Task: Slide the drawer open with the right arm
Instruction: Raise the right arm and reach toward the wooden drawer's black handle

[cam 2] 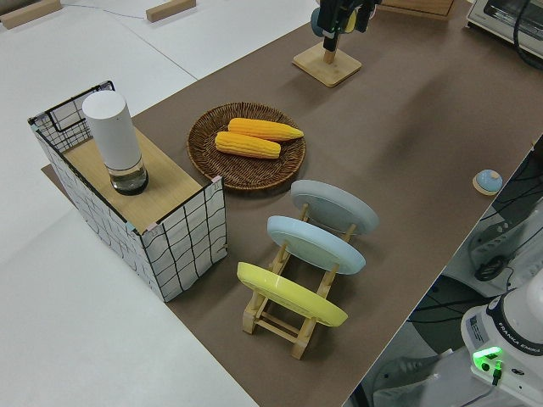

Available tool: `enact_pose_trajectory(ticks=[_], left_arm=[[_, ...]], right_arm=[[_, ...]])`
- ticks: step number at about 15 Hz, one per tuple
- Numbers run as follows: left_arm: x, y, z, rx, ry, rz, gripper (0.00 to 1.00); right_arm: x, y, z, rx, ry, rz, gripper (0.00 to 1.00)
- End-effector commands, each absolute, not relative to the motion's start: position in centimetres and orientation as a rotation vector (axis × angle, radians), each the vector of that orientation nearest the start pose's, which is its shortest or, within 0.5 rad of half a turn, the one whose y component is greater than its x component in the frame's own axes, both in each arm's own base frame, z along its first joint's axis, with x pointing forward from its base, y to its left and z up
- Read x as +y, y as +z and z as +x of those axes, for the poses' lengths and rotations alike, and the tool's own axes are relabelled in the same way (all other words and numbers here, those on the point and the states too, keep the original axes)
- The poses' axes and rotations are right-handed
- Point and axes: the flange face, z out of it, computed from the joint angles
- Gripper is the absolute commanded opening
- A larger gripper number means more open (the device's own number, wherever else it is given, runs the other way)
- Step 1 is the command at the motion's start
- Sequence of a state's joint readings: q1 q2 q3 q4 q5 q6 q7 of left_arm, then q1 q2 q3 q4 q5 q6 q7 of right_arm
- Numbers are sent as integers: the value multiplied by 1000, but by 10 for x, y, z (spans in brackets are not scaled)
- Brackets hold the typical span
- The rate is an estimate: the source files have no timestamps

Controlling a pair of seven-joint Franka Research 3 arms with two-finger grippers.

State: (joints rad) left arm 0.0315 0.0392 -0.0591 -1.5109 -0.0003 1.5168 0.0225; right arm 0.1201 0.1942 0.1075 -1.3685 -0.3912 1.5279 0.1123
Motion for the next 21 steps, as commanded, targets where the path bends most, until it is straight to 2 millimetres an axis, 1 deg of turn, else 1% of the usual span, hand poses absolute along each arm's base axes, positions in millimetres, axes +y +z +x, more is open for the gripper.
enact_pose_trajectory(ticks=[1, 2, 4, 8, 10, 11, 12, 14, 16, 18, 21], left_arm=[[-13, 629, 563, 94, 62, -3126, 993], [-13, 629, 563, 94, 62, -3126, 993], [-13, 629, 563, 94, 62, -3126, 993], [-13, 630, 563, 94, 60, -3126, 993], [-13, 630, 563, 94, 60, -3126, 993], [-13, 629, 563, 94, 62, -3126, 993], [-13, 629, 563, 94, 62, -3126, 993], [-13, 630, 563, 94, 60, -3126, 993], [-13, 629, 563, 94, 62, -3126, 993], [-13, 630, 563, 94, 60, -3126, 993], [-13, 630, 563, 94, 60, -3126, 993]], right_arm=[[102, 596, 611, -367, -6, -3634, 983], [107, 590, 614, -414, -1, -3679, 983], [120, 580, 617, -580, -1, -3818, 983], [148, 563, 626, -758, -46, -3952, 983], [165, 550, 630, -865, -73, -4007, 983], [170, 545, 634, -919, -91, -4041, 983], [173, 539, 637, -971, -117, -4077, 983], [180, 526, 643, -1071, -250, -4084, 983], [181, 511, 648, -1216, -367, -4086, 983], [181, 490, 654, -1304, -497, -4095, 983], [182, 456, 667, -1422, -614, -4134, 983]])
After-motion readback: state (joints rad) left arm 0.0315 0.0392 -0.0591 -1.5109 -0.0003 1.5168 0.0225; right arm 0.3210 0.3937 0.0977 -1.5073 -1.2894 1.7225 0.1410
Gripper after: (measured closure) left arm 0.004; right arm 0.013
